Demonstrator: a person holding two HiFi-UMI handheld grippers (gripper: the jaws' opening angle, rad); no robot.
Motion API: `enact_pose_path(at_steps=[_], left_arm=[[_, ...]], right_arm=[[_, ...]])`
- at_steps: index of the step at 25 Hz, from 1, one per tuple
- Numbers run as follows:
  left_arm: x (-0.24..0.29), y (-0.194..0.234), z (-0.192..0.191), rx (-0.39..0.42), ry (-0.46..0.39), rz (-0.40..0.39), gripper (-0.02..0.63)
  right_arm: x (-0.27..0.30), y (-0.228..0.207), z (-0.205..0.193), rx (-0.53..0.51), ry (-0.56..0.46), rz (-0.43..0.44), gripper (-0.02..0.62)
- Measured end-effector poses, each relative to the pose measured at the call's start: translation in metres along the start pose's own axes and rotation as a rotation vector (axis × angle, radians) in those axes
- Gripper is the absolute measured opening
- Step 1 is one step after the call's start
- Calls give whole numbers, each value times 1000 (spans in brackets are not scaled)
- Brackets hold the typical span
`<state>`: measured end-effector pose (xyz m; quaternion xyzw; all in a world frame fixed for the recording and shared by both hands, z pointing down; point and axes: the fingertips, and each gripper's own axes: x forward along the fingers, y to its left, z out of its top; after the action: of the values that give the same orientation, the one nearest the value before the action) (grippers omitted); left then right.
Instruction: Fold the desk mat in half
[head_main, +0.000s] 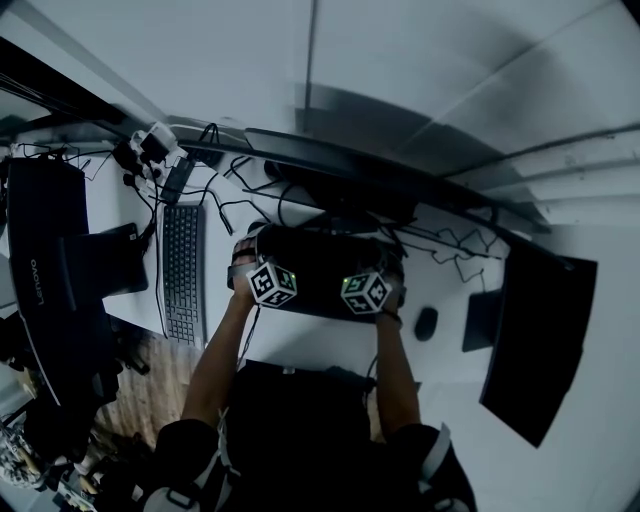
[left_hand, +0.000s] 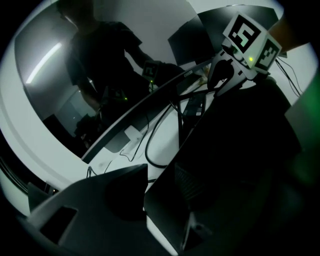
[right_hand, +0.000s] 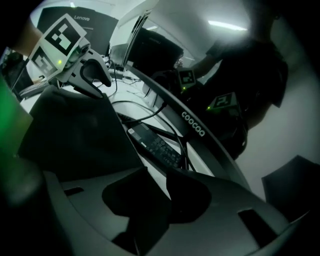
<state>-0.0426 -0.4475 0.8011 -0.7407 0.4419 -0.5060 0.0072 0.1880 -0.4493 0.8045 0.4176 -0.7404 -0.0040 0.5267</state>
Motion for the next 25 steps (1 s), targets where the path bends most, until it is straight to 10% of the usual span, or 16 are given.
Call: enact_pose_path(at_steps=[12, 25], left_arm=[[-105, 23, 37, -260, -266, 3, 15], [-315, 19, 10, -566, -532, -38, 6]], right_arm=[[-103, 0, 43, 370, -183, -31, 90], [-293, 60, 51, 744, -407, -79, 11]])
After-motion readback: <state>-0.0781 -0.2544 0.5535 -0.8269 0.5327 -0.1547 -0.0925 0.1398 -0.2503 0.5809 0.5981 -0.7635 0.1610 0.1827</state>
